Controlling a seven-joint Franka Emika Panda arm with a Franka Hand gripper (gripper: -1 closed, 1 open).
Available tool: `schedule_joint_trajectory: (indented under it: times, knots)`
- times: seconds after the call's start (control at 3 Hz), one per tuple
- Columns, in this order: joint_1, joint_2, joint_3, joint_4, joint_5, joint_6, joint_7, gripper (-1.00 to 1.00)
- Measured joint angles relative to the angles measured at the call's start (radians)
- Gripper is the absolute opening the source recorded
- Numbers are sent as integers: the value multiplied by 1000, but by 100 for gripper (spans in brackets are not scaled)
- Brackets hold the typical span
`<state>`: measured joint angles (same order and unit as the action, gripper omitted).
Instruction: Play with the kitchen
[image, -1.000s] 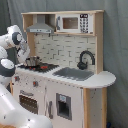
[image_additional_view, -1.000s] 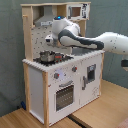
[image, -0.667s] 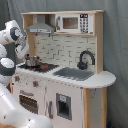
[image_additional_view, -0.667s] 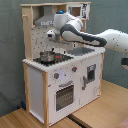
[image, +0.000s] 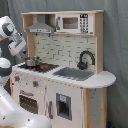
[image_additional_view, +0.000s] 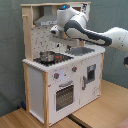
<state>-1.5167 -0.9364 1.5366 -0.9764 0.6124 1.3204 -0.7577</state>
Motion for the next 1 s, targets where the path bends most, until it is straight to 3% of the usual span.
schedule_joint_trajectory:
  times: [0.67,1.0]
  knots:
    - [96,-5,-9,-11,-134,-97,85,100]
    - [144,-39,-8,-18,-195,-141,118,100]
